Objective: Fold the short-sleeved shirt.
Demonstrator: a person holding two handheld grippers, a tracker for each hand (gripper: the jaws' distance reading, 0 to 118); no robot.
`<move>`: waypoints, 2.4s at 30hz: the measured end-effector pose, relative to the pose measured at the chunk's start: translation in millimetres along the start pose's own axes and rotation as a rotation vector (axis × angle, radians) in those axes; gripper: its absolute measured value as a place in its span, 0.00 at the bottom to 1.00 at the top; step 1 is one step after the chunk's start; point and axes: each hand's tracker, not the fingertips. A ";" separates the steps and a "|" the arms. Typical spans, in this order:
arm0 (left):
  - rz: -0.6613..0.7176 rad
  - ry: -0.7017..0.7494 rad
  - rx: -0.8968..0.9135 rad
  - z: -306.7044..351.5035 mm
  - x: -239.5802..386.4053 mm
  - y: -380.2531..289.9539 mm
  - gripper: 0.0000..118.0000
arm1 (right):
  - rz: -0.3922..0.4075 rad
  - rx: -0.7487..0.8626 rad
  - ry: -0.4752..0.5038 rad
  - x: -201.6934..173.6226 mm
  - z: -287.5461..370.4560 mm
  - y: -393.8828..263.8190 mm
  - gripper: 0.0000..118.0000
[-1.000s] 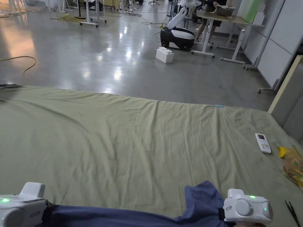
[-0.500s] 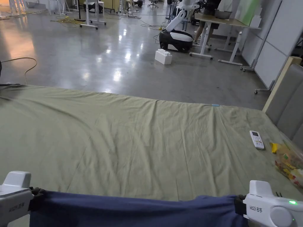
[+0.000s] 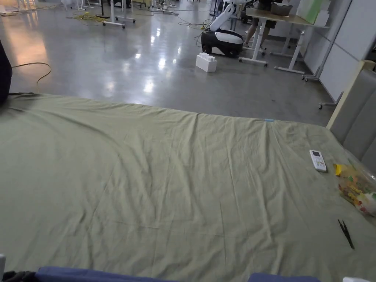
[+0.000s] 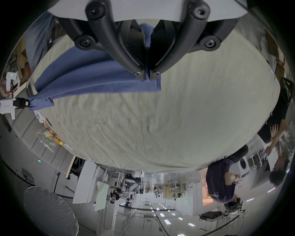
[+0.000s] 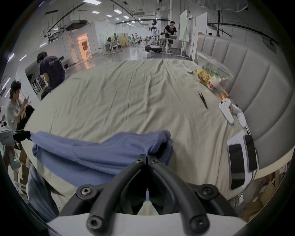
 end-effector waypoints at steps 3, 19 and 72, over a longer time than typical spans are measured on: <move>-0.005 0.021 -0.038 4.2 0.7 -25.1 0.05 | 0.045 -0.058 -0.034 -2.6 -5.8 -28.3 0.01; -0.066 0.069 -0.204 -12.9 25.8 -47.4 0.18 | 0.170 -0.203 -0.118 -33.4 -50.0 -62.4 0.08; -0.055 0.125 0.646 50.3 133.0 128.0 0.01 | 0.093 0.853 -0.113 -184.7 42.6 111.1 0.00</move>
